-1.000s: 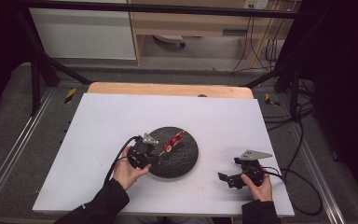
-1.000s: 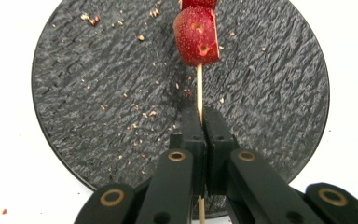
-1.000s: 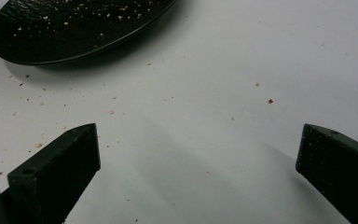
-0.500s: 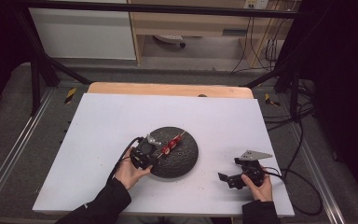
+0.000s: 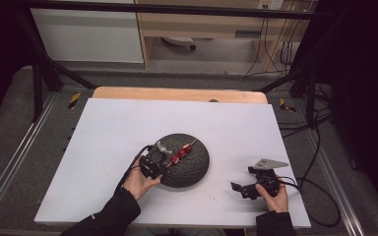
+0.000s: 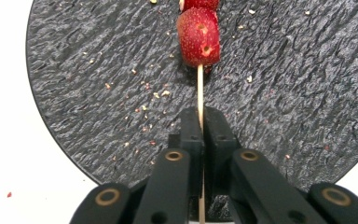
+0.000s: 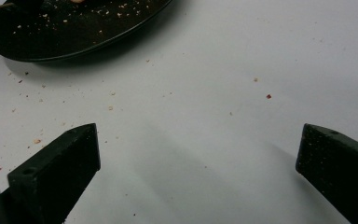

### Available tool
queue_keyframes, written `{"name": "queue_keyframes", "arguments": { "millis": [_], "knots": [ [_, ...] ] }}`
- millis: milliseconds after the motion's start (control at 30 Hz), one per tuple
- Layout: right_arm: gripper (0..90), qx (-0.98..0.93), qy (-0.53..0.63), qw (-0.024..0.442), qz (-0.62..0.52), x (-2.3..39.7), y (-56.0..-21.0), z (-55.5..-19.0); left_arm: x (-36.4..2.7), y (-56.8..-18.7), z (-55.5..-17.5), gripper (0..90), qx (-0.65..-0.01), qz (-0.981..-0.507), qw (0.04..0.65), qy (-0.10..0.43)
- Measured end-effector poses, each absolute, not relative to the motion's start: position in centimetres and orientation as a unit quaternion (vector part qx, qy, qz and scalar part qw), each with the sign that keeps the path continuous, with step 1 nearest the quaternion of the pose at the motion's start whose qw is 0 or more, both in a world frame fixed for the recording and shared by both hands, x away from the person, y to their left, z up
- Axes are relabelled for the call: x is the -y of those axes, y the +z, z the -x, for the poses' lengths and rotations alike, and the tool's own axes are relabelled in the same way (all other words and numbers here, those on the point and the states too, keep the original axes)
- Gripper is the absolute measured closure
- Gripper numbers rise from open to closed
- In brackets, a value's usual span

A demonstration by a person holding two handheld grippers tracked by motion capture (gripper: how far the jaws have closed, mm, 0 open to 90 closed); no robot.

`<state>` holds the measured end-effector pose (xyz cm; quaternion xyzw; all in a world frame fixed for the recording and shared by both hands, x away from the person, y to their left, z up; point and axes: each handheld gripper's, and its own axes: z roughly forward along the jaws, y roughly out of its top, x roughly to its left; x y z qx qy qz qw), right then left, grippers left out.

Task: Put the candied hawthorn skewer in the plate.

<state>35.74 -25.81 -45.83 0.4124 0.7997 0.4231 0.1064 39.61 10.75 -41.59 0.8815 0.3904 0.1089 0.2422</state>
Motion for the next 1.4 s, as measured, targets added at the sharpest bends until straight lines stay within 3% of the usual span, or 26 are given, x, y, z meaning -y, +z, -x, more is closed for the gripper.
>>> {"name": "queue_keyframes", "arguments": {
  "millis": [233,700,967,1400],
  "knots": [
    [0.6,-0.799,0.422,0.106,-0.415,25.8,-45.9,-35.8,-12.4,-40.5,-39.3,66.9,-0.376,-0.874,0.292,0.100],
    [0.6,-0.799,0.421,0.108,-0.415,25.8,-45.8,-35.7,-16.9,-39.4,-38.0,16.6,-0.337,-0.873,0.333,0.112],
    [0.6,-0.799,0.421,0.108,-0.415,25.8,-45.8,-35.7,-20.1,-39.9,-37.2,6.3,-0.354,-0.859,0.345,0.132],
    [0.6,-0.802,0.417,0.109,-0.413,25.8,-45.9,-35.7,-24.4,-42.7,-35.2,5.5,-0.374,-0.834,0.376,0.150]
  ]
}}
